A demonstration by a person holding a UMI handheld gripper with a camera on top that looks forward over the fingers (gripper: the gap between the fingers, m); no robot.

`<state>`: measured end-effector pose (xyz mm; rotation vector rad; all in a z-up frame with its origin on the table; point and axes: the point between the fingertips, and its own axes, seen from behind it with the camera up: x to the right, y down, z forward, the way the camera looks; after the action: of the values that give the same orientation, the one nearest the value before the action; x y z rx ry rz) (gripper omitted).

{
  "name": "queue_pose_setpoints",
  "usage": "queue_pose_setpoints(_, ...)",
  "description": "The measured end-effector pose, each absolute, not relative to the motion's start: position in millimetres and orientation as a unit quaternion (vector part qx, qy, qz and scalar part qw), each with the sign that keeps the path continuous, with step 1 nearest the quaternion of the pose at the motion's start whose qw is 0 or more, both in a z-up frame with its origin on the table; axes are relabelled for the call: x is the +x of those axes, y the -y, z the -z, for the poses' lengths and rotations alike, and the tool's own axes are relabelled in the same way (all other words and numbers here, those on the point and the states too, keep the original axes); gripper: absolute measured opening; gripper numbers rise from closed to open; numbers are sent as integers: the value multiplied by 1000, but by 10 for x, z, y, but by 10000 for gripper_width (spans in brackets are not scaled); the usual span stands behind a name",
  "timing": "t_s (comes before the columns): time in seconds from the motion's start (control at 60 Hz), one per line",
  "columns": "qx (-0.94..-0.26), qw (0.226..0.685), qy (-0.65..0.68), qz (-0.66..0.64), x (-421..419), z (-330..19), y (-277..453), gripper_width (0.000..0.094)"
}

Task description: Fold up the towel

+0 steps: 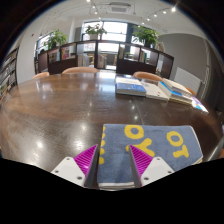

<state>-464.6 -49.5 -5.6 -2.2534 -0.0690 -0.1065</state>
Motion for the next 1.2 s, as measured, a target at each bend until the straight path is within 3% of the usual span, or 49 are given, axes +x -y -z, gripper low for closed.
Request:
queue_pose_setpoints(0.117,-899,430,5,79,-4444,69,551,193)
queue_pose_setpoints(0.183,-899,428,21,95,-4386,78,605,109)
queue_pose_setpoints(0.317,-913,400,38,74,-4457,44,599,84)
queue_pose_setpoints(0.417,-900,431,29,47,-4308,-380,495,84)
queue_pose_setpoints(0.533,-886,459,14,62,-3554,-989,447,83)
queue_pose_setpoints(0.6,-882,465,13,79,-3176,-1130,407,83)
queue_pose_setpoints(0.683,-883,462,19,80,-2633,-1182,387,110)
queue_pose_setpoints(0.8,-900,431,29,62,-2091,-881,454,143)
queue_pose_setpoints(0.85,-908,412,32,67,-1896,-721,467,231)
queue_pose_setpoints(0.967,-911,402,40,86,-1542,-554,597,577)
queue_pose_setpoints(1.083,-906,417,17,75,-1457,-715,684,677)
queue_pose_setpoints(1.2,-893,444,7,70,-1412,-1196,797,786)
